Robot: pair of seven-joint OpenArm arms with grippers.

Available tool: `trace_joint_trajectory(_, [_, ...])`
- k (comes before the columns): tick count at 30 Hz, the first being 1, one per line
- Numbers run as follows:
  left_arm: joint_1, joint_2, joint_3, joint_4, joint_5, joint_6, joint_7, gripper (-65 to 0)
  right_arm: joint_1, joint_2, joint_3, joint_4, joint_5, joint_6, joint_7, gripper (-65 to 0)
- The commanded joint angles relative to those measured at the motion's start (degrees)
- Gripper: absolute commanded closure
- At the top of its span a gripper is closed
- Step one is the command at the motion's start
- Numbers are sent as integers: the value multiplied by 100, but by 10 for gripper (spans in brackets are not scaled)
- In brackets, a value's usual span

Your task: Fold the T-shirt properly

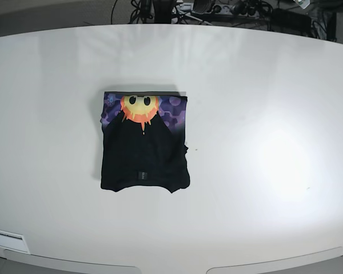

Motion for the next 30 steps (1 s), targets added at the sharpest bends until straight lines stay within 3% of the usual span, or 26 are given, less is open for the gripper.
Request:
trace_joint_trajectory(1, [61, -15, 70, -240, -123, -30, -136, 0, -122, 131, -197, -240, -17, 90, 170, 0])
trace_joint_trajectory(5, [-485, -17, 686, -1626, 439, -30, -564, 0, 258, 531, -1233, -1335, -975, 109, 907, 0])
trace_joint_trajectory(13, [-2114, -15, 2096, -4769, 2210, -30, -2076, 0, 1941, 595, -2424, -3407, -2437, 111, 1947, 0])
trace_joint_trajectory(18, [-3152, 76, 2662, -6645, 3340, -30, -3860, 0, 2863, 592, -3010, -4529, -3401, 59, 3003, 0])
trace_joint_trajectory(24, [-4214, 435, 3032, -8631, 5248, -28, -6072, 0, 3871, 555, -4028, -6004, -4583, -393, 4546, 0])
trace_joint_trajectory(27, [-4693, 605, 3261, -9221, 5469, 719, -6594, 0, 4402, 494, -4553, -6725, -5335, -706, 5270, 0])
trace_joint_trajectory(30, [-5141, 822, 3613, -9486, 6092, 1202, -6841, 0, 4903, 461, -5062, -7375, -5643, -1132, 5851, 0])
